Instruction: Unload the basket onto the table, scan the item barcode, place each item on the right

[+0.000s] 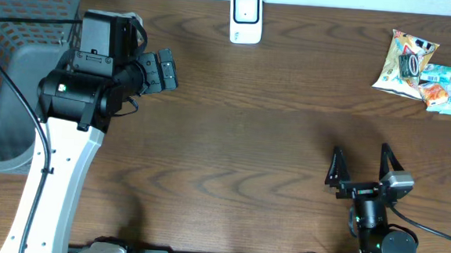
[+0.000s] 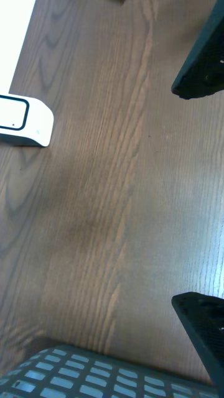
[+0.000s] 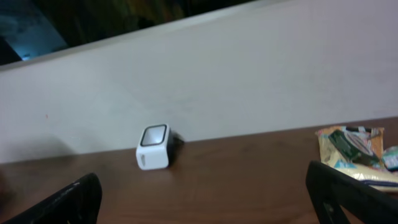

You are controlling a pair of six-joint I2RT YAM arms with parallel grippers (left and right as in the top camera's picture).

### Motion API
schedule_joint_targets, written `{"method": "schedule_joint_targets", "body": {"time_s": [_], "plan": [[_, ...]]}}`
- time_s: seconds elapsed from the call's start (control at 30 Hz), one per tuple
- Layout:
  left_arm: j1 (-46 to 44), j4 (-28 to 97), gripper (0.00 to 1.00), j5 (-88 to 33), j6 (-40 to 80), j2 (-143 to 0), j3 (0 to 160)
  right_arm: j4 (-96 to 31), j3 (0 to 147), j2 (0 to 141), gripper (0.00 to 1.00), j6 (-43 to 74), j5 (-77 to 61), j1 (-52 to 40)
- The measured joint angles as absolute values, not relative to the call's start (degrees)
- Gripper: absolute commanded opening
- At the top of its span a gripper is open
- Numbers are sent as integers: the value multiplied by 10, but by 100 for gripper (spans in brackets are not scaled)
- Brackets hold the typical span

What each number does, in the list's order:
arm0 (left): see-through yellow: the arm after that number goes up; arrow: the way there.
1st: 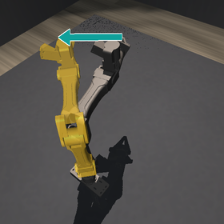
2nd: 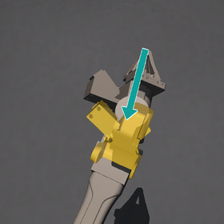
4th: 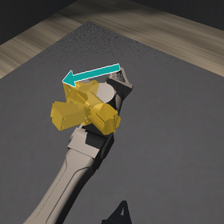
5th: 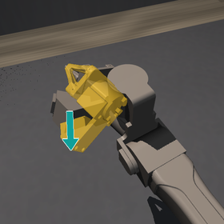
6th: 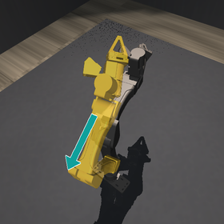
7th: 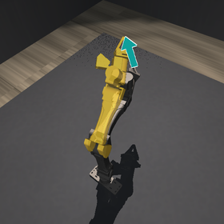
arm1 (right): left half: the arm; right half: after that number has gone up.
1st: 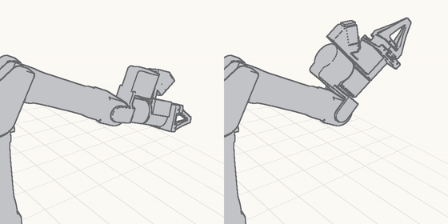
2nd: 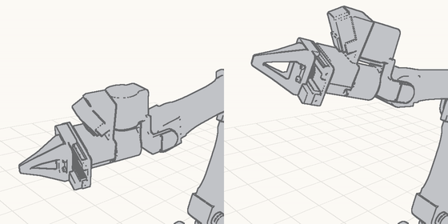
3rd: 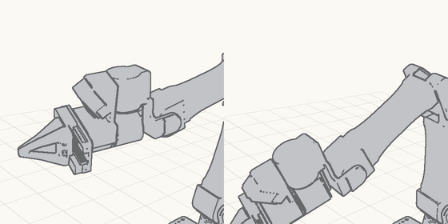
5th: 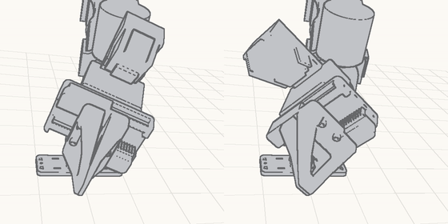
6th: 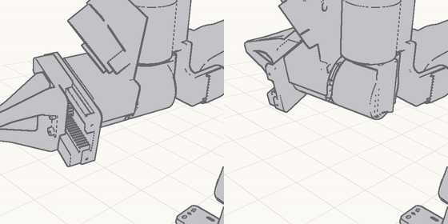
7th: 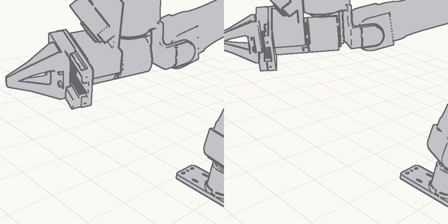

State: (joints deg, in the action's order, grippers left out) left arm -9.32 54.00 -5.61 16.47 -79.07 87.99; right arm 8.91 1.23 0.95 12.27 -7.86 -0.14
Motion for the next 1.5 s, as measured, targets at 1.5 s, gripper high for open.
{"method": "schedule_joint_targets", "body": {"time_s": [1.5], "plan": [[-93, 540, 98, -56, 165, -791, 880, -41, 4, 8, 99, 20, -12, 24]]}}
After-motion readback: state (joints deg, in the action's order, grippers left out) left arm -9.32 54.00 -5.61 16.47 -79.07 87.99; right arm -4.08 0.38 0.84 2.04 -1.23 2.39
